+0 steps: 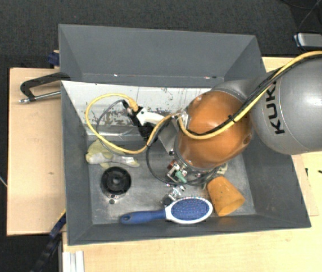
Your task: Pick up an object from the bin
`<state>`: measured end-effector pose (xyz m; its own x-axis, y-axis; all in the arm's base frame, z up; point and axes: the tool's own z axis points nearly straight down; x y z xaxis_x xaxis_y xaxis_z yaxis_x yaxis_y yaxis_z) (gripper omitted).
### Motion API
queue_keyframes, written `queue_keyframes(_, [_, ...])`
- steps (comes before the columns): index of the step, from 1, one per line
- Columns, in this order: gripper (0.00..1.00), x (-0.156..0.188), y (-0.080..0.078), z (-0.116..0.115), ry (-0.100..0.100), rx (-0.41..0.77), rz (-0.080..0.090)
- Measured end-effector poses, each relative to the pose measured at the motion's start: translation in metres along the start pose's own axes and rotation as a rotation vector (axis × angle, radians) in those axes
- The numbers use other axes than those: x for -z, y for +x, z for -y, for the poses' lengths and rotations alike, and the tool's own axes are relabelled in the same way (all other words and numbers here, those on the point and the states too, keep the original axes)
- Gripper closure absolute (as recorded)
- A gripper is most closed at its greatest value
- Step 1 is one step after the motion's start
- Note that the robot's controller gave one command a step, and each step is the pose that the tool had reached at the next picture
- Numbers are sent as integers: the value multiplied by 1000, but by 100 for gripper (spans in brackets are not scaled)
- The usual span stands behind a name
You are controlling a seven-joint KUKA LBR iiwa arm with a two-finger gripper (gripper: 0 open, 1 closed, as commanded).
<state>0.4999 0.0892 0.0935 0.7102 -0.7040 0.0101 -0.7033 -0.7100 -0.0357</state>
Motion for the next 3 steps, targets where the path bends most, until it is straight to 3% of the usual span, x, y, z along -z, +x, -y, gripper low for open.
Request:
queue_keyframes(1, [0, -8, 56, 26, -30, 263, 15])
queue_keyframes(2, [0, 11, 63, -25, -28, 575, 14])
queue_keyframes(3, [0, -21, 150, -75, -25, 549, 16])
